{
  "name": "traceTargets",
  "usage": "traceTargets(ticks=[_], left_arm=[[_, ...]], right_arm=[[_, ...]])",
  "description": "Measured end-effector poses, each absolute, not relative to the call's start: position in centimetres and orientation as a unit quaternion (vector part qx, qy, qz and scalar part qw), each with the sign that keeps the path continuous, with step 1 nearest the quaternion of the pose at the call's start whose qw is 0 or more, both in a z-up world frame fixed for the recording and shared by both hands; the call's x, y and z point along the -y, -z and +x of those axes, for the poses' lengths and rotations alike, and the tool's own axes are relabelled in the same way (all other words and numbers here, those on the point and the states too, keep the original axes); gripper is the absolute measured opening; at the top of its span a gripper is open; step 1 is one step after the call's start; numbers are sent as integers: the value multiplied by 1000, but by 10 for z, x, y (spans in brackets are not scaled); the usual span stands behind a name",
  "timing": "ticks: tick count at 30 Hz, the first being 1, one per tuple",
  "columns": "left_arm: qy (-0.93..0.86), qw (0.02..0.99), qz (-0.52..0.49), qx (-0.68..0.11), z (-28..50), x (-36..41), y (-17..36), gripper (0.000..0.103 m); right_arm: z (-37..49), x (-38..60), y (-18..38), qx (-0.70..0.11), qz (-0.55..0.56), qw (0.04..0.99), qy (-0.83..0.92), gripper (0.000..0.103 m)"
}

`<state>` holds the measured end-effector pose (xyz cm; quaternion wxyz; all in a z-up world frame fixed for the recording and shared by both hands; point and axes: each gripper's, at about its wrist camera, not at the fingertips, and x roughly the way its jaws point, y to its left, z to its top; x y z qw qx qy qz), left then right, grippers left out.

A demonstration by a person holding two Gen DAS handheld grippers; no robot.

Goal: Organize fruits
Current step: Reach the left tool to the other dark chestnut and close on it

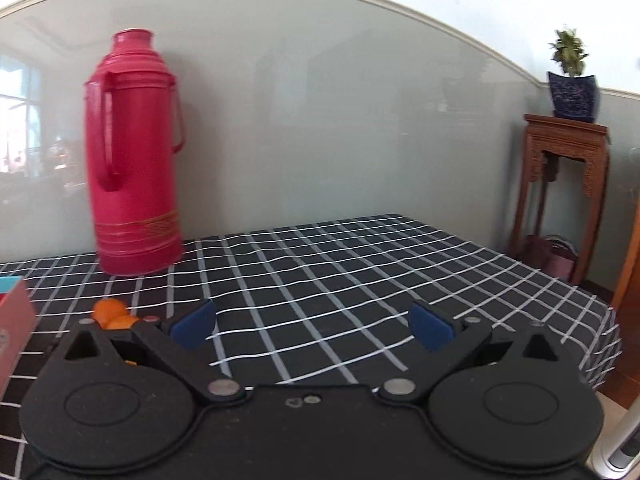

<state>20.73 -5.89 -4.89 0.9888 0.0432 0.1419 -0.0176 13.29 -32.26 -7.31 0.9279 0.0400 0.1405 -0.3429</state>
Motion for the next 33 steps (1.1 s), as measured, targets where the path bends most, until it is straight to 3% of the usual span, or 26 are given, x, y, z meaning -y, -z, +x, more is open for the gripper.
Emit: traceTargets(ticks=[13, 21, 33], left_arm=[[77, 971, 60, -220, 253, 140, 77, 100], [85, 960, 64, -258, 285, 160, 96, 85], [60, 960, 92, -256, 301, 176, 103, 81]], right_arm=[[113, 365, 78, -141, 47, 903, 402, 97], [106, 378, 79, -141, 58, 904, 399, 97], [107, 382, 78, -146, 68, 910, 382, 97]])
